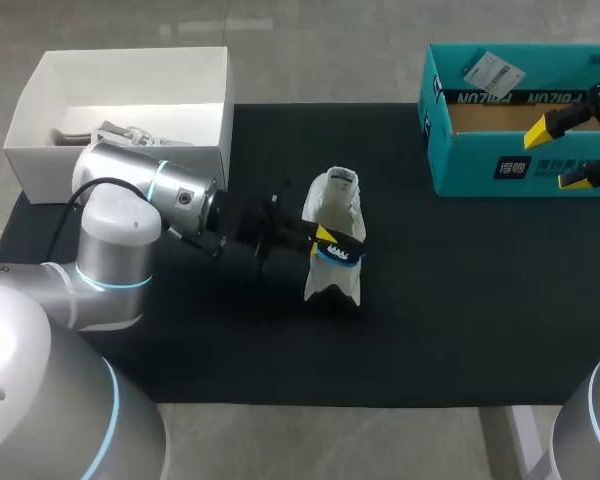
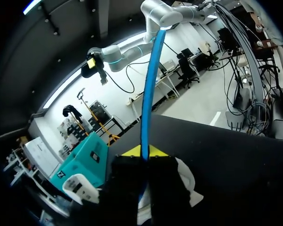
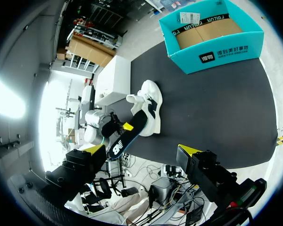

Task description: Take the shoe out of the shoebox, open the shoe tongue, remove and reinsert the insole, then place the shoe into the shoebox

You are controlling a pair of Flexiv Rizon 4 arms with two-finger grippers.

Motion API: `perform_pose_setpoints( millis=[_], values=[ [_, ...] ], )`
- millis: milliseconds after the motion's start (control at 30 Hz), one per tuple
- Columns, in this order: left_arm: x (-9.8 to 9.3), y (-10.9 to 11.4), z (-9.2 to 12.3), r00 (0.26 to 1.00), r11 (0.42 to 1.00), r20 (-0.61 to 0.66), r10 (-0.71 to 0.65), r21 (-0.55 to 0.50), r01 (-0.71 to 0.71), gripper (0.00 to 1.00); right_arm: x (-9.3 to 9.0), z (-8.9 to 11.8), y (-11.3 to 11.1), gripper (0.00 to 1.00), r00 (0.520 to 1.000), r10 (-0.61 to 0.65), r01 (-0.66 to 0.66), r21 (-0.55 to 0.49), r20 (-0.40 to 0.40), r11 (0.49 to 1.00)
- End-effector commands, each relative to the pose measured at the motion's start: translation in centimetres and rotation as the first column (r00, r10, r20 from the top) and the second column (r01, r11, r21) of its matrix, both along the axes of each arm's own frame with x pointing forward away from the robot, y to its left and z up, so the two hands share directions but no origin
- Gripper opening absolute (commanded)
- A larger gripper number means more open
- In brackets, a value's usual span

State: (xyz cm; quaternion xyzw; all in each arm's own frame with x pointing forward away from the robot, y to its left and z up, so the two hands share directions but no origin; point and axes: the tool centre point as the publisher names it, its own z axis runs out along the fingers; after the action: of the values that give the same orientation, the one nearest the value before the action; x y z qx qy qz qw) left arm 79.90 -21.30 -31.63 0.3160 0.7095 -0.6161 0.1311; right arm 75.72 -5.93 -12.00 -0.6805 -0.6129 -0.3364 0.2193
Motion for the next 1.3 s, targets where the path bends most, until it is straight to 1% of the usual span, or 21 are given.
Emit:
perform_pose_setpoints(
  millis=[33, 267, 500, 700, 933, 1300],
  values=[
    [0.6, -0.8, -0.9, 1.000, 1.000, -0.003, 0.006, 0.006, -0.006, 0.00, 0.1, 0.0, 0.1, 1.00, 1.000, -0.001, 0.001, -0.002, -0.002, 1.000],
    [1.5, -1.1, -1.3, 0.998, 0.999, -0.036, 0.048, 0.016, -0.048, 0.00, 0.1, 0.0, 0.1, 1.00, 1.000, -0.001, 0.001, -0.002, -0.002, 1.000],
    [1.9, -1.0, -1.2, 0.993, 0.996, -0.075, 0.087, 0.010, -0.086, 0.00, 0.1, 0.0, 0.1, 1.00, 1.000, -0.001, 0.001, -0.002, -0.002, 1.000],
    [1.7, -0.6, -0.7, 0.993, 0.995, -0.069, 0.098, -0.009, -0.099, 0.00, 0.1, 0.0, 0.1, 1.00, 1.000, -0.001, 0.001, -0.002, -0.002, 1.000],
    [1.4, -0.4, 0.3, 0.994, 0.993, -0.029, 0.107, -0.044, -0.109, 0.00, 0.1, 0.0, 0.1, 1.00, 1.000, -0.001, 0.001, -0.002, -0.002, 1.000],
    [2.3, -0.7, 0.0, 0.985, 0.984, -0.037, 0.169, -0.047, -0.171, 0.00, 0.1, 0.0, 0.1, 1.00, 1.000, -0.001, 0.001, -0.002, -0.002, 1.000]
  ],
)
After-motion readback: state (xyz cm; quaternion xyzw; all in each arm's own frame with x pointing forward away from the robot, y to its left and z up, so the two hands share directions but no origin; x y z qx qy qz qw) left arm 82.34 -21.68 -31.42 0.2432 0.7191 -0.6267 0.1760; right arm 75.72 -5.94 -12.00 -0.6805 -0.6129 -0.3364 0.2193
